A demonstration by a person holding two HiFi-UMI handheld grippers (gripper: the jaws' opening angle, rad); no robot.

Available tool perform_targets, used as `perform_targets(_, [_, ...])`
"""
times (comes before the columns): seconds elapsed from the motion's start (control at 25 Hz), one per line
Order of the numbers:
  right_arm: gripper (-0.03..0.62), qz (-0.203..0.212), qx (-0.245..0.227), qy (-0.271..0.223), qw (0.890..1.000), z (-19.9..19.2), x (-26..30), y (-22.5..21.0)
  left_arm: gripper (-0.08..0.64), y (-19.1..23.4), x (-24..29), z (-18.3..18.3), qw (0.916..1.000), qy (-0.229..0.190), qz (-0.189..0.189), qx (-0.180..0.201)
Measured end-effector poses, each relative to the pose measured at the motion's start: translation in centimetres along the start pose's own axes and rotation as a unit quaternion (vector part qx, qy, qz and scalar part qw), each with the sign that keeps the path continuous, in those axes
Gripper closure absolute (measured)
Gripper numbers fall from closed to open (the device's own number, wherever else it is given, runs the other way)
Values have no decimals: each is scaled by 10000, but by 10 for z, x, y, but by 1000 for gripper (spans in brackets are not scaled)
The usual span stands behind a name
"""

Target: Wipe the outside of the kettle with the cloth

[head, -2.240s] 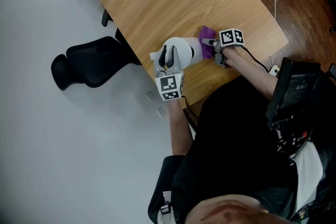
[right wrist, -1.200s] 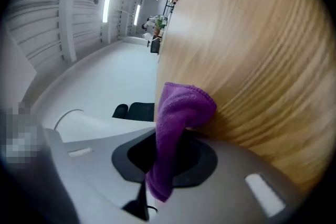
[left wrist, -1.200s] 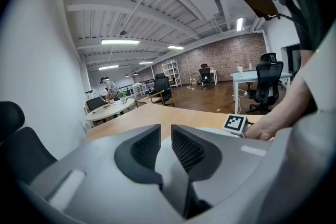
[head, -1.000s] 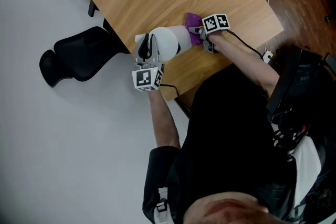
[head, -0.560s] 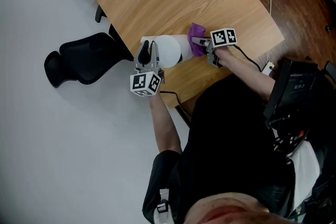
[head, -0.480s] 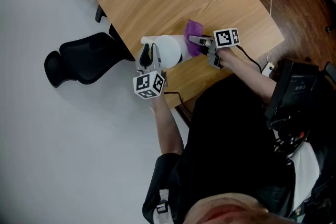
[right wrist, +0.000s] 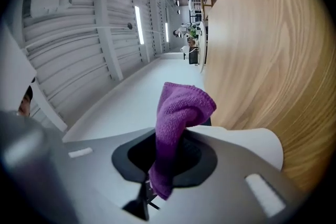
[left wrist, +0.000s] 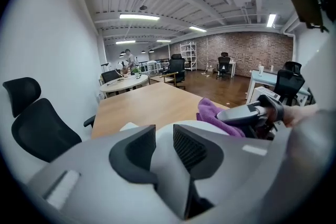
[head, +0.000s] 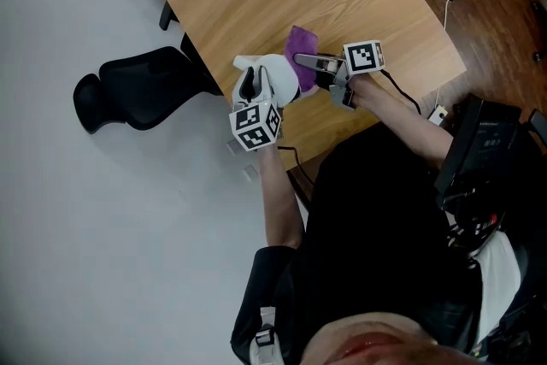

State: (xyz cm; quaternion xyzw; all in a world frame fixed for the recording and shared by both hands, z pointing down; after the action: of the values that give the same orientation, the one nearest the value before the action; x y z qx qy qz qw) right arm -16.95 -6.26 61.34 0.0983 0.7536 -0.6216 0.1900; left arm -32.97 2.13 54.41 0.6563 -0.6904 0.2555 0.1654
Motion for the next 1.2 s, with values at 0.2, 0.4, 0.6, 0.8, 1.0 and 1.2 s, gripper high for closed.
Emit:
perform_targets(0.2, [537, -330, 681, -123, 9971, -13, -12, -15, 520, -2, -5, 2, 9988, -100, -383, 273])
perform_targets(0.4, [537, -590, 817, -278, 9945, -29, -40, -39, 532, -16, -4, -5, 9950, -220, -766, 598])
perform_targets(0.6, [537, -1467, 828, -307, 9852, -44, -60, -88, 532, -18, -10, -6, 9944, -374, -731, 668])
perform_targets(0.8, [537, -2567, 953, -85, 9617, -56, -74, -143, 535, -17, -14, -3, 9940, -517, -611, 742])
perform_targets(1.0, [538, -3079, 849, 403, 9468, -54, -69, -152, 528, -9, -12, -2, 9936, -600, -615, 737])
perform_targets(1.2, [538, -3137, 775, 531, 9449, -59, -66, -159, 526, 6, 1, -6, 9905, -574, -996, 760])
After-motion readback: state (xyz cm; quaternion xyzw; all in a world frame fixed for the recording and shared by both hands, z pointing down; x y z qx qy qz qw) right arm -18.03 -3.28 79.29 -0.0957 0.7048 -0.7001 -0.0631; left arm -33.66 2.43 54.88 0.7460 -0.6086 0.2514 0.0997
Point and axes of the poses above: the fingertips, and each gripper's own axes: x forward along the fingers, y to its left, z out of its top, the point moved 8 cm from there along -x, backward along the fingers, and after that the axes turned 3 degrees about z, right-handed, at the moved point
